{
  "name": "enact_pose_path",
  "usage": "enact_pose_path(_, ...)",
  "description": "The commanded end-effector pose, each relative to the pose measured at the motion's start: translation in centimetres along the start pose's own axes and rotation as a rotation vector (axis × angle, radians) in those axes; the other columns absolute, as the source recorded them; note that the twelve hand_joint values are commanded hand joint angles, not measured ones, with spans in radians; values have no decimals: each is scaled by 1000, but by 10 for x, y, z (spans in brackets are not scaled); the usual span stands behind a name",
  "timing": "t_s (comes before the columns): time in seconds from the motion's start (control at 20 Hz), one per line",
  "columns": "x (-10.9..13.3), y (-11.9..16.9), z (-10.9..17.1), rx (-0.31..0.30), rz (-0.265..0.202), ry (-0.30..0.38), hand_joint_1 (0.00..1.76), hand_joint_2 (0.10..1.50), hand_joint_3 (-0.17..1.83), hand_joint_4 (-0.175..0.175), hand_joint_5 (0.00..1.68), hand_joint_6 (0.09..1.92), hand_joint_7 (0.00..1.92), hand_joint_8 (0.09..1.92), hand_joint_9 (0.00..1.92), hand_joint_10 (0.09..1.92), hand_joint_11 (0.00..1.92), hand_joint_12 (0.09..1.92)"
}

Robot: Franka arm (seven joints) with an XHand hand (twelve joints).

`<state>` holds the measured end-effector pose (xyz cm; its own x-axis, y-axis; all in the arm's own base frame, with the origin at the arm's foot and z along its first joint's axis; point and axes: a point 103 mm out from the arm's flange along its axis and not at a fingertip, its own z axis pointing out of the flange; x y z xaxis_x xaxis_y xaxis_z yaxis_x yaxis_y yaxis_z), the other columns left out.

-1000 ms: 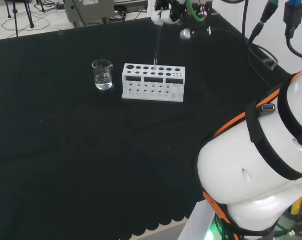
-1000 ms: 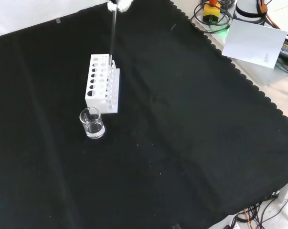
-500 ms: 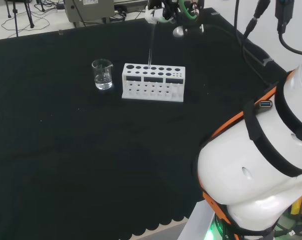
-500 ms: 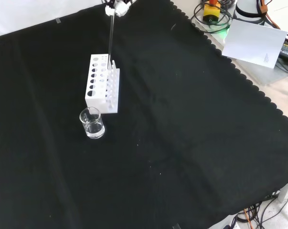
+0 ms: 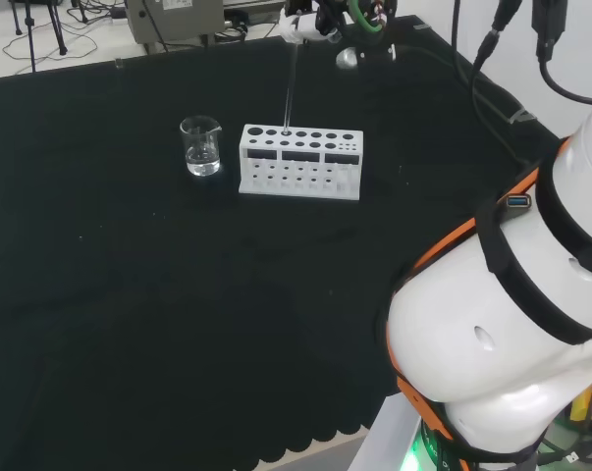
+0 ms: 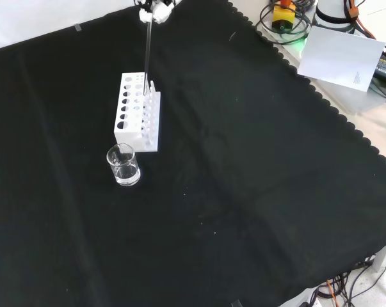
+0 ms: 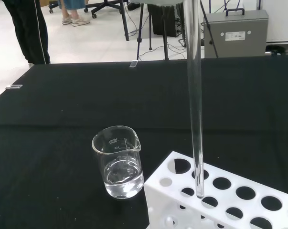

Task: Put the glass rod back on the white test tube rack.

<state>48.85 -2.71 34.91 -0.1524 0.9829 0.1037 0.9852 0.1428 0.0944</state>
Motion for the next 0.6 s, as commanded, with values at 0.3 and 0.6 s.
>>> enact_pose_path(0.3,9,16,7,11,-16,15,1304,1099,-146,-175,1339,87,1173,1022,1819,690,1542,1002)
enact_pose_path(0.6,-1,27,12,19,9,3,1304,1099,-146,-175,1339,87,1173,1022,1820,691,1543,1003)
